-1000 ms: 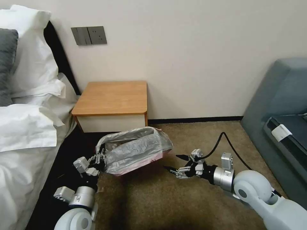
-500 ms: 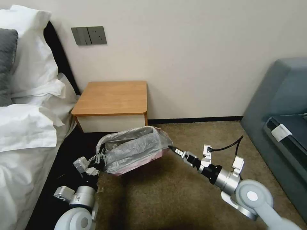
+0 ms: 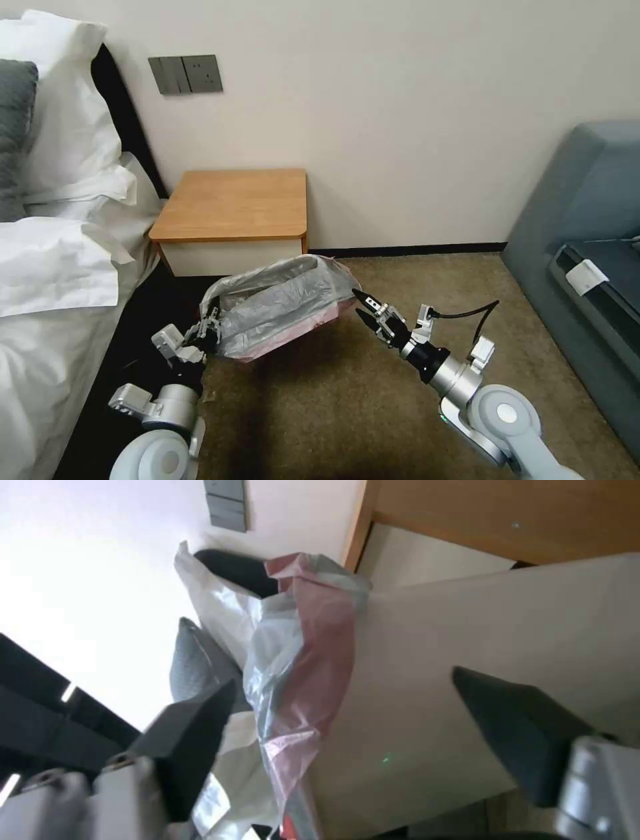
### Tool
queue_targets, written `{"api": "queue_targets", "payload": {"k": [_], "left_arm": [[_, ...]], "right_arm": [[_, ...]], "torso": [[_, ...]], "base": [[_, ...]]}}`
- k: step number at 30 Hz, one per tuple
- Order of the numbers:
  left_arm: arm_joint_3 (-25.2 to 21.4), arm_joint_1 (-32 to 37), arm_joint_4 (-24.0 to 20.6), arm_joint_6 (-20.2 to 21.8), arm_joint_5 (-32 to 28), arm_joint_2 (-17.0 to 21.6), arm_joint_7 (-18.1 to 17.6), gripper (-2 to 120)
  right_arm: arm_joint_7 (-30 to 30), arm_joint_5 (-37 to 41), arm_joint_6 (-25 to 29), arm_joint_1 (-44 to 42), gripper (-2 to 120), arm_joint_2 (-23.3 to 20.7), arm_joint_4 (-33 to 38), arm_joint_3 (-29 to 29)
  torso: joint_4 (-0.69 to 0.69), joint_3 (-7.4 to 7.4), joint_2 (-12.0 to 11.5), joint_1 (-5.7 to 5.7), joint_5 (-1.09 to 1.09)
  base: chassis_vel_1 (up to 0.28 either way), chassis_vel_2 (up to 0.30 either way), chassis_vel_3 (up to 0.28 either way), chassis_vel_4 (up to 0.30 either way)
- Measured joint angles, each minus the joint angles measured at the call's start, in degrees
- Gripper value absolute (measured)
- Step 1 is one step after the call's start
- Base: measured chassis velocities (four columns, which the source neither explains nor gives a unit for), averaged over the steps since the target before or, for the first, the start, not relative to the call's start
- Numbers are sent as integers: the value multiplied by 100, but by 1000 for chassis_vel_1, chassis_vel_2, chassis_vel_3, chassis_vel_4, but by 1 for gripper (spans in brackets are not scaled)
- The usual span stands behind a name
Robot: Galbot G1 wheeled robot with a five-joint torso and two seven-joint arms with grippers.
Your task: Pick up the garbage bag from the table and place it over the trash can.
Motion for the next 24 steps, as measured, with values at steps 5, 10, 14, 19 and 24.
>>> {"api": "queue_targets", "payload": {"k": [5, 10, 14, 19, 24], "left_arm": [[-1, 0, -24, 31, -31, -7, -1, 11], [-9, 5, -24, 40, -31, -11, -5, 11], [-10, 4, -23, 41, -28, -10, -5, 11], [-11, -10, 28, 41, -1, -6, 6, 11], [0, -25, 80, 36, 33, -4, 52, 11]], "right_arm": [[-37, -84, 8, 38, 63, 44, -25, -30], [-182, -244, 4, 30, 44, 40, -40, -39], [-218, -266, 3, 34, 33, 45, -40, -39], [-231, -300, 5, 58, 18, 56, -40, -52], [-215, -338, 20, 71, 0, 55, -39, -53]], "torso": [[0, 0, 0, 0, 0], [0, 0, 0, 0, 0], [0, 0, 0, 0, 0], [0, 0, 0, 0, 0], [0, 0, 0, 0, 0]], "base": [[0, 0, 0, 0], [0, 0, 0, 0], [0, 0, 0, 0], [0, 0, 0, 0], [0, 0, 0, 0]]}}
